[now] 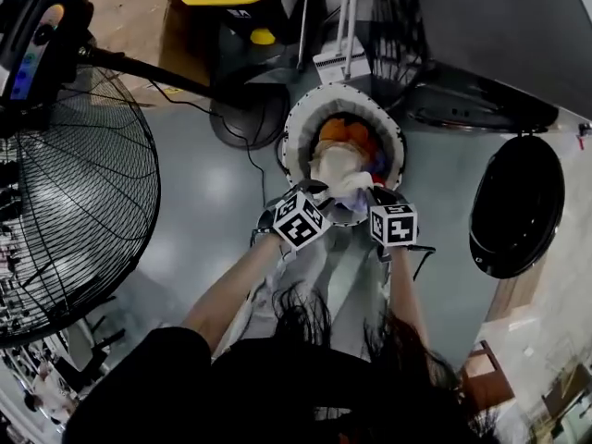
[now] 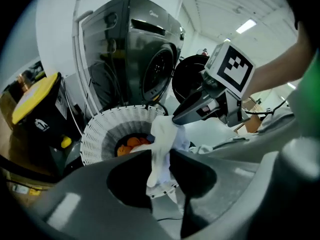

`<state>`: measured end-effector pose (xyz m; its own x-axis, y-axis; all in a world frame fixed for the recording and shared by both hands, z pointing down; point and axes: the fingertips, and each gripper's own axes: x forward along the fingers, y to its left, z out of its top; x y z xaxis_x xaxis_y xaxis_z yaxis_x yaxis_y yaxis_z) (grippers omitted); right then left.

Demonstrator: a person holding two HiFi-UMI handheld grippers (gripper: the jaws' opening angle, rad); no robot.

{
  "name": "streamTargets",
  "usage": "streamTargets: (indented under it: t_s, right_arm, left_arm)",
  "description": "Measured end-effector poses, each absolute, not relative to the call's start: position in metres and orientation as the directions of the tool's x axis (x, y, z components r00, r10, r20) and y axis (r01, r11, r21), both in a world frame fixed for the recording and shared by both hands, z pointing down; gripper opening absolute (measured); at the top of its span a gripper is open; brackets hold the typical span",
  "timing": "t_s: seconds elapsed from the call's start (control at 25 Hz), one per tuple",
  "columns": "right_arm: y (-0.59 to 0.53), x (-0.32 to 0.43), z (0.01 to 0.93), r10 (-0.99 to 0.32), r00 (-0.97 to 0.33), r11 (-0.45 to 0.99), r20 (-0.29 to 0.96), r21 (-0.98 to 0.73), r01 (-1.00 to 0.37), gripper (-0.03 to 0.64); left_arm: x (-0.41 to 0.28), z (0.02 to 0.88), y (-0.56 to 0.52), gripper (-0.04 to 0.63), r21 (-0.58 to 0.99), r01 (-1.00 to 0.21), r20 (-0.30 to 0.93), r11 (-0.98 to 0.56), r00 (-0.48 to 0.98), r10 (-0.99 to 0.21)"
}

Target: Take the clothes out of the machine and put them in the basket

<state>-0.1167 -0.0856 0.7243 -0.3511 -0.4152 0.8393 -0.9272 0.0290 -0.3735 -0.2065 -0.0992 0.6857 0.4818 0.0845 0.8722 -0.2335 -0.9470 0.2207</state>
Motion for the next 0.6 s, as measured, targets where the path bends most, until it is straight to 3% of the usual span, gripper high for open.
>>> streamTargets:
  t_s: [0.12,0.2,0.4,0.6]
  right_arm:
    - [-0.085,-0.127,0.735,-0.405,-0.369,0.018,0.836,-0.397,-0.918,0.205]
    - [-0.082,-0.134,0.739,-0.387,-0.383,0.041,0.839,-0.4,-0.916,0.248]
    - [-0.075,-0.144,0.736,-0.36,-0.401,0.118,0.842,-0.385,-0.915,0.263]
    - [-0.082,-0.137,0.714,-0.424,-0.39,0.11,0.817,-0.382,-0.918,0.25]
  left_arm:
    - [-0.211,0.692,-0.096,0.132,0.268,-0.273,0.868,-0.924,0.485,0.108]
    - [-0.212,0.693,-0.095,0.134,0.263,-0.276,0.871,-0.925,0.48,0.105]
    - [-0.212,0.689,-0.099,0.134,0.242,-0.299,0.873,-0.923,0.483,0.072]
    - [-0.206,0.67,-0.11,0.132,0.228,-0.338,0.846,-0.913,0.533,0.014]
